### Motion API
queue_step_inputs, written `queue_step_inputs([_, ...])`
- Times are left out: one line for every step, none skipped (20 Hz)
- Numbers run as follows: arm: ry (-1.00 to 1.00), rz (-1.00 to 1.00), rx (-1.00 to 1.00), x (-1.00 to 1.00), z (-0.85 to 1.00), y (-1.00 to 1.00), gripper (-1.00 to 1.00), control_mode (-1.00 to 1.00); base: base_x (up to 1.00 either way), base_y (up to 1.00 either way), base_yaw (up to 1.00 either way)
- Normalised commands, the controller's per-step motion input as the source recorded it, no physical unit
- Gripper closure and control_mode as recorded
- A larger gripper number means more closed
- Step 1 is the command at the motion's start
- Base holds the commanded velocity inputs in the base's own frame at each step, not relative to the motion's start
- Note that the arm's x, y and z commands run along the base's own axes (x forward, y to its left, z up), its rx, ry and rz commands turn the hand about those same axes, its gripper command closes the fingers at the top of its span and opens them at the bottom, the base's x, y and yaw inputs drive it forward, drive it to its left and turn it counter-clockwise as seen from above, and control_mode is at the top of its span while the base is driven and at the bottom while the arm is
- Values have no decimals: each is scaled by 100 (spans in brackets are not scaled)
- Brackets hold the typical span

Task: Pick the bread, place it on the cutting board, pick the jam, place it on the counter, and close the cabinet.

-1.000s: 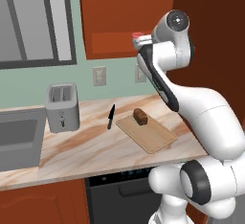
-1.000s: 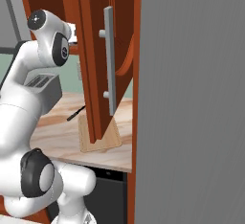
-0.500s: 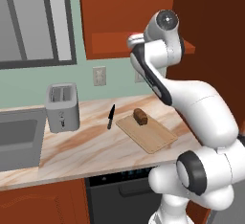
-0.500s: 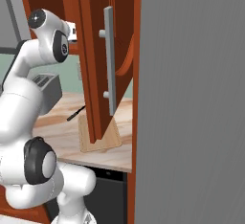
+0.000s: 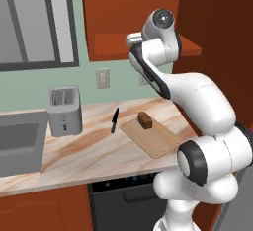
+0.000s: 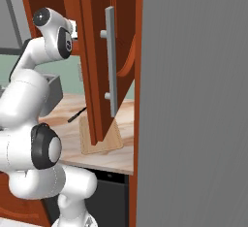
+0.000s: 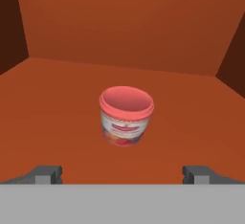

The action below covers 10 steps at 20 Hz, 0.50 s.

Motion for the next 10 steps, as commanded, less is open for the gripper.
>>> queue_step_inputs([0,0,0,27,0,0,-100,-100,0,0,0])
queue_step_inputs([0,0,0,25,0,1,-100,-100,0,0,0])
queue_step_inputs([0,0,0,26,0,1,-100,-100,0,0,0])
queue_step_inputs([0,0,0,29,0,0,-100,-100,0,0,0])
queue_step_inputs([0,0,0,29,0,0,-100,-100,0,0,0])
queue_step_inputs([0,0,0,30,0,0,-100,-100,0,0,0])
queue_step_inputs([0,0,0,34,0,0,-100,-100,0,0,0])
queue_step_inputs([0,0,0,32,0,0,-100,-100,0,0,0])
queue_step_inputs([0,0,0,29,0,0,-100,-100,0,0,0])
queue_step_inputs([0,0,0,26,0,0,-100,-100,0,0,0])
